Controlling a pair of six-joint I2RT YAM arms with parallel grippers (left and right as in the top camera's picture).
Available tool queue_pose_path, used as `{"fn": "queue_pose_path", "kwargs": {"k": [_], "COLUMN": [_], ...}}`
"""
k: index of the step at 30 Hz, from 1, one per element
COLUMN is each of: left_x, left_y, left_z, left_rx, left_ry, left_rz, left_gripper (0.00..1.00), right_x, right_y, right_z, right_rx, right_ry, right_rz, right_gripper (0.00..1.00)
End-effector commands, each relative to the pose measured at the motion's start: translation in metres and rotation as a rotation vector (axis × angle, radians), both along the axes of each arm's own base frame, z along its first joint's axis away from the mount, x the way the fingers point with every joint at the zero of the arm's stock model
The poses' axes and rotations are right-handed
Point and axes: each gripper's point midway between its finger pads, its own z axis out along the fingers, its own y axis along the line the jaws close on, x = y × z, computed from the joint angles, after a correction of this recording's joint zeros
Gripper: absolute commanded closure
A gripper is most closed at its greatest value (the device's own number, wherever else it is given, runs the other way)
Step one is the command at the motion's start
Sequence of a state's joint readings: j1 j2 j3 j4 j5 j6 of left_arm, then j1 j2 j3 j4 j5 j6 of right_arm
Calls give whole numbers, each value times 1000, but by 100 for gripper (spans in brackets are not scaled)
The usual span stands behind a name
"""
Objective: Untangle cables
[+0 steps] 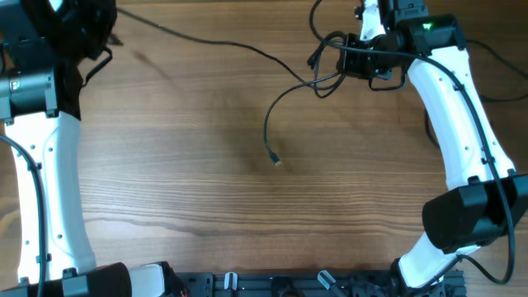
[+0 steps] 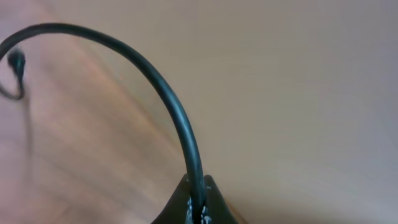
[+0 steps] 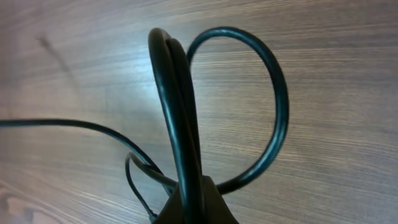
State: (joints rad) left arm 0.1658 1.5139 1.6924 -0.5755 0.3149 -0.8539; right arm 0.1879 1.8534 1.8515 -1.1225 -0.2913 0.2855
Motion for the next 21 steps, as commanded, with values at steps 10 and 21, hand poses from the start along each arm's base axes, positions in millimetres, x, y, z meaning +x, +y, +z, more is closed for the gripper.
{"fn": "queue_pose_path", "kwargs": {"k": [10, 21], "left_x": [-57, -73], "left_y": [93, 118], "left_z": [80, 46], "left_rx": [11, -10], "left_ry": [-221, -79], "left_rz": [212, 284], "left_gripper": [96, 96], "right_x": [1, -4], "right_y": [-149, -65], "right_z": [-73, -34], "right_rx": [-269, 274], "right_ry": [187, 40], "right_rz": [-480, 149], "right_gripper": [96, 95]}}
